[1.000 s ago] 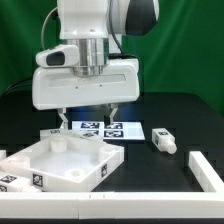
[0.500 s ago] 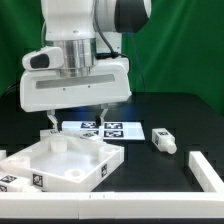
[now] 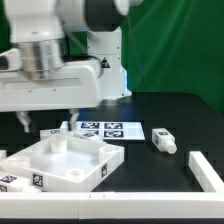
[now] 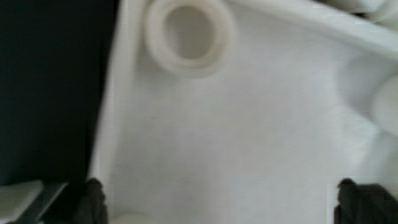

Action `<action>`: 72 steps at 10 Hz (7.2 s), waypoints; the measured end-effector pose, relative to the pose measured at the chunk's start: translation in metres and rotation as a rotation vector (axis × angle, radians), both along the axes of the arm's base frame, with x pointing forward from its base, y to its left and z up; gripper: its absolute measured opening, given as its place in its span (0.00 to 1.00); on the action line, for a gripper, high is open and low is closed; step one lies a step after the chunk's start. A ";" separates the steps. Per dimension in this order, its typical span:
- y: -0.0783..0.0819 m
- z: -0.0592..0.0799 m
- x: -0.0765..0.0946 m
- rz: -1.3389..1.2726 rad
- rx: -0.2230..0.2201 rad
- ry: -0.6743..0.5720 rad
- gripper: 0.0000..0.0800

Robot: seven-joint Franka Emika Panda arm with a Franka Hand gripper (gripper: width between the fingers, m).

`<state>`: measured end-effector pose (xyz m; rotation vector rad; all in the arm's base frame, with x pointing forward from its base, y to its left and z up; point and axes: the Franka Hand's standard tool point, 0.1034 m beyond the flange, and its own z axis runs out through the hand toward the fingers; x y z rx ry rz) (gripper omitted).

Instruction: Assemble one leg

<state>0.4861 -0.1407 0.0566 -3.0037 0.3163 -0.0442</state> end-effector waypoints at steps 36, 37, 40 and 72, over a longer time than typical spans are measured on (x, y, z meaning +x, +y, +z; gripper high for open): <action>0.116 -0.025 0.006 -0.520 0.075 0.340 0.07; 0.121 -0.029 0.004 -0.467 0.072 0.325 0.07; 0.114 -0.032 0.010 -0.227 0.073 0.228 0.07; 0.116 -0.046 0.055 0.048 -0.170 0.085 0.72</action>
Offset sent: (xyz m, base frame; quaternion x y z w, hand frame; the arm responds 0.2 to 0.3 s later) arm 0.0000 0.0000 0.0000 0.0000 0.0000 0.0000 1.0000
